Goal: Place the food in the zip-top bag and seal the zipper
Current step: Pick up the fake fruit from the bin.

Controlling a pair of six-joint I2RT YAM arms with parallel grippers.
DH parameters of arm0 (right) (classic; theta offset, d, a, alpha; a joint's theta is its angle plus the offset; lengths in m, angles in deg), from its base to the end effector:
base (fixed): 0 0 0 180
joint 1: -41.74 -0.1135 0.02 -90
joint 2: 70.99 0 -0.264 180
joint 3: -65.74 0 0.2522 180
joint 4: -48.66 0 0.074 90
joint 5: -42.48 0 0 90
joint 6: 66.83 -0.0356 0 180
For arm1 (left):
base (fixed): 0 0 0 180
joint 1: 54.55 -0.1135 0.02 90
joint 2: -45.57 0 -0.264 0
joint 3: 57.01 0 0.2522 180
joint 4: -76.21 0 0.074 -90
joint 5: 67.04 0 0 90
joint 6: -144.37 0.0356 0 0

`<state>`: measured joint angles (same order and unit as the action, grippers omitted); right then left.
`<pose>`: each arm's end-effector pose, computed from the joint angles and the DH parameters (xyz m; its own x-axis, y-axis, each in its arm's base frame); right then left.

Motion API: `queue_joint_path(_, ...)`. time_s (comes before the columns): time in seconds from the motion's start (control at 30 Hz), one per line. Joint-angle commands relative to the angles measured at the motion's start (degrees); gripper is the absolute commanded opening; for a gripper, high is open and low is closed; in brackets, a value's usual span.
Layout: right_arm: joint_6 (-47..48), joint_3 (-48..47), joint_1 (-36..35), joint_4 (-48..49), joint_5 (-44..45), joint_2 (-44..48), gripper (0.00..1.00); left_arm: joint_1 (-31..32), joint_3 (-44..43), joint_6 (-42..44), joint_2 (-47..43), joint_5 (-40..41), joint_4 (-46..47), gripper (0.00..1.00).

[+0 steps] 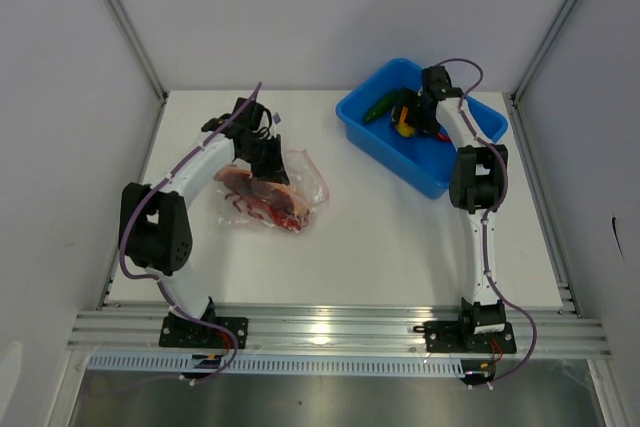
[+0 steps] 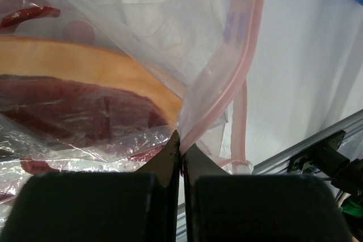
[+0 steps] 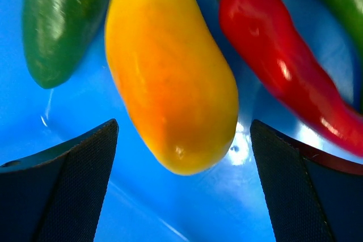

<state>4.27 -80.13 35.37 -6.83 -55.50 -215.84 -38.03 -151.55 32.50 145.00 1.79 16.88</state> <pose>0.5476 0.0661 0.1811 -0.8267 0.2305 -0.5132 0.0822 0.9519 0.2951 0.3426 -0.1150 0.2559 -0.9560 -0.0788 -0.2825 0.0642 0.8836 -0.4638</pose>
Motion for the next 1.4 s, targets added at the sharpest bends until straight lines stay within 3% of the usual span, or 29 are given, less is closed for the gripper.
queue_joint_path(0.0,3.25,-2.18,-0.22,5.08,-0.18,-1.57,0.99,-0.6,0.18,1.04,-2.84,-0.8,0.65,0.01)
queue_joint_path(0.2,2.73,-2.97,-0.39,9.65,-1.94,-3.68,0.99,-0.6,1.06,0.77,-3.9,-0.8,0.39,0.01)
queue_joint_path(0.47,1.32,-3.41,-1.71,12.29,-4.23,-5.44,0.84,-0.6,0.17,0.77,-5.13,-0.28,-0.41,0.01)
queue_joint_path(0.57,1.14,-3.5,-1.63,12.2,-4.49,-5.79,0.69,-0.6,1.23,0.34,-5.74,-0.89,0.38,0.01)
queue_joint_path(0.6,1.05,-3.5,-1.63,12.12,-4.4,-5.79,0.56,-0.6,2.01,0.07,-6.27,-1.07,0.65,0.01)
queue_joint_path(0.67,0.53,-3.5,-1.54,11.94,-4.58,-5.61,0.51,-0.6,2.63,-0.1,-6.71,-1.24,0.82,0.01)
queue_joint_path(0.77,-0.44,-3.76,-1.54,10.98,-3.53,-3.95,0.32,-0.6,2.9,0.16,-7.59,-1.33,0.91,0.01)
queue_joint_path(0.83,-1.31,-4.03,-1.45,10.19,-3.09,-2.81,0.25,-0.6,2.9,0.16,-7.77,-1.51,0.91,0.01)
queue_joint_path(1.1,-4.75,-3.68,-1.28,4.57,-1.07,6.51,0.17,-0.6,2.81,0.86,-8.3,-3.09,0.3,0.01)
queue_joint_path(1.37,-3.09,-2.01,-2.67,-3.17,-2.38,18.37,0.16,-0.6,4.92,0.68,-12.07,-4.23,1.09,0.01)
